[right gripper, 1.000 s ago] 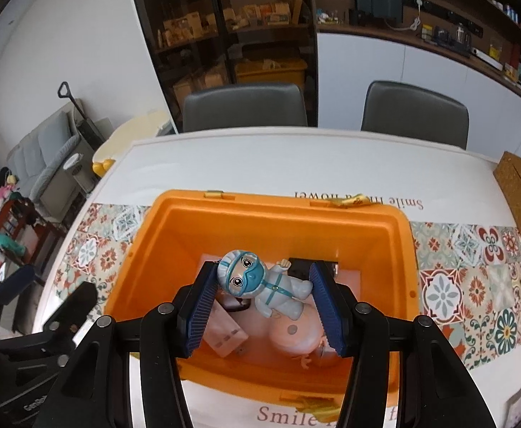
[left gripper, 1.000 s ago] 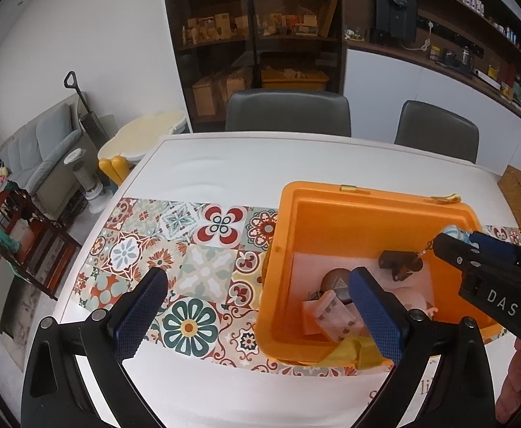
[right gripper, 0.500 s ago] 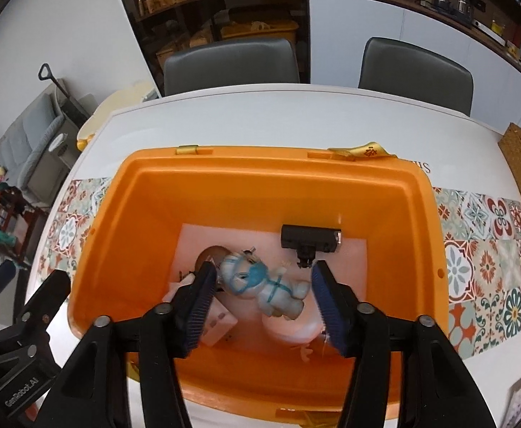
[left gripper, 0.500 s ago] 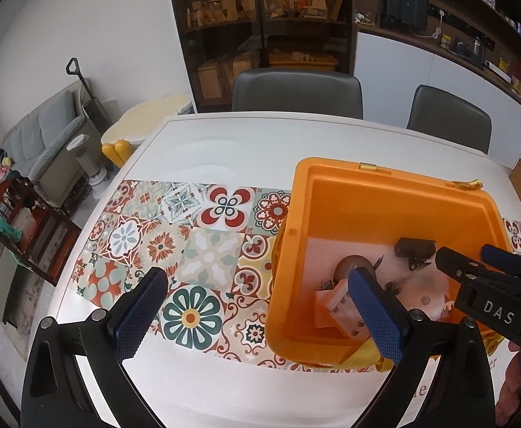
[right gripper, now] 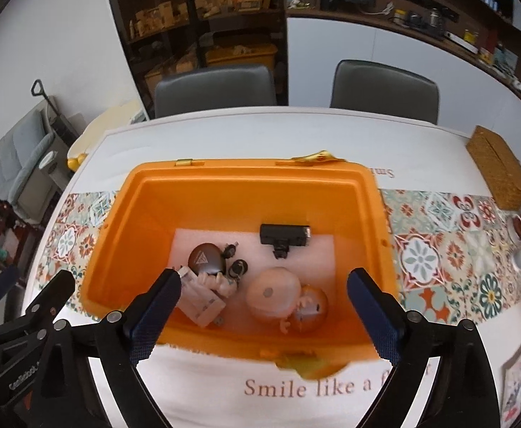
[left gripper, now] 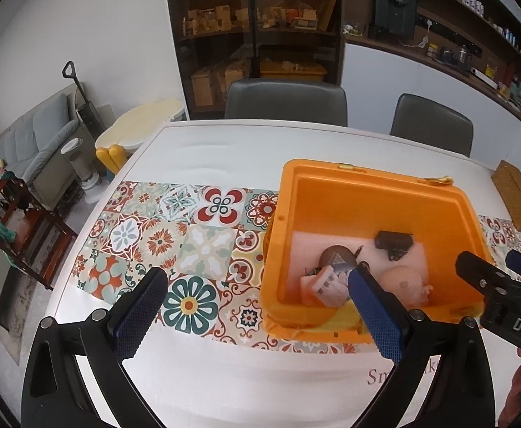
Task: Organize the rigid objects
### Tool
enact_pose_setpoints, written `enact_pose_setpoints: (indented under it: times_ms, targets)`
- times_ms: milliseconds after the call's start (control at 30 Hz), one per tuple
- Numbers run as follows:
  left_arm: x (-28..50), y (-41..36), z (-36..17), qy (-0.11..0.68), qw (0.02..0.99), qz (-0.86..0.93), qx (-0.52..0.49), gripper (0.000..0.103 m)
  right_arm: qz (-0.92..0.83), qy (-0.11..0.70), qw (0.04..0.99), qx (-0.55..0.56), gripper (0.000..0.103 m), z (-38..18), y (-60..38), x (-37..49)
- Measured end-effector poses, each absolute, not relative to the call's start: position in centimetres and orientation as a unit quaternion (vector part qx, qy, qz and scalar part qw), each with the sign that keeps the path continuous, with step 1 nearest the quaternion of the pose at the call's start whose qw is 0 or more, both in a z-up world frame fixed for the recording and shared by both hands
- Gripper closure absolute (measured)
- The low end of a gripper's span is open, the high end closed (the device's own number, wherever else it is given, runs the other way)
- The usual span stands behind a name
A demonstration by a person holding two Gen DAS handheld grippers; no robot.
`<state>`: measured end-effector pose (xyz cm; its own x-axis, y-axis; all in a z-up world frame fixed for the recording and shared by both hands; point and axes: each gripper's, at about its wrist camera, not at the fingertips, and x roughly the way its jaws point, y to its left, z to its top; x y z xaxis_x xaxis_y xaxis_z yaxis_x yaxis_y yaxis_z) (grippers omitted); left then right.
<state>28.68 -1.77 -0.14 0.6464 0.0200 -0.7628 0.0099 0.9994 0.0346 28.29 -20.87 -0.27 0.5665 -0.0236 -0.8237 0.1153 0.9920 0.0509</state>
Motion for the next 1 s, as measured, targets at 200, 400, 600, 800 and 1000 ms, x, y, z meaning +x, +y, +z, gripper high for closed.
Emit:
enact_pose_setpoints:
  times_ms: [200, 400, 600, 800, 1000]
  targets:
    - [26.4, -1.9, 1.1, 0.407, 0.913, -0.007, 0.02, 0.0, -0.061, 0.455, 0.887, 0.048, 0.007, 1.3, -21.3, 24.8]
    - [24.1, -2.3, 1.9, 0.4, 0.916, -0.012, 0.026, 0.0, -0.088, 0.432, 0.897, 0.038, 0.004, 2.8, -21.4, 21.2]
    - [22.1, -2.1, 2.6, 0.4, 0.916, -0.022, 0.022, 0.0, -0.109, 0.417, 0.901, 0.042, 0.003, 3.6, -21.8, 18.3]
    - [20.1, -2.1, 2.8, 0.397, 0.917, -0.025, 0.039, 0.0, -0.114, 0.422, 0.898, 0.058, 0.003, 3.4, -22.2, 15.8]
    - [18.6, -2.1, 2.6, 0.403, 0.914, -0.032, 0.045, 0.0, -0.11, 0.426, 0.896, 0.058, 0.003, 3.2, -21.9, 13.9]
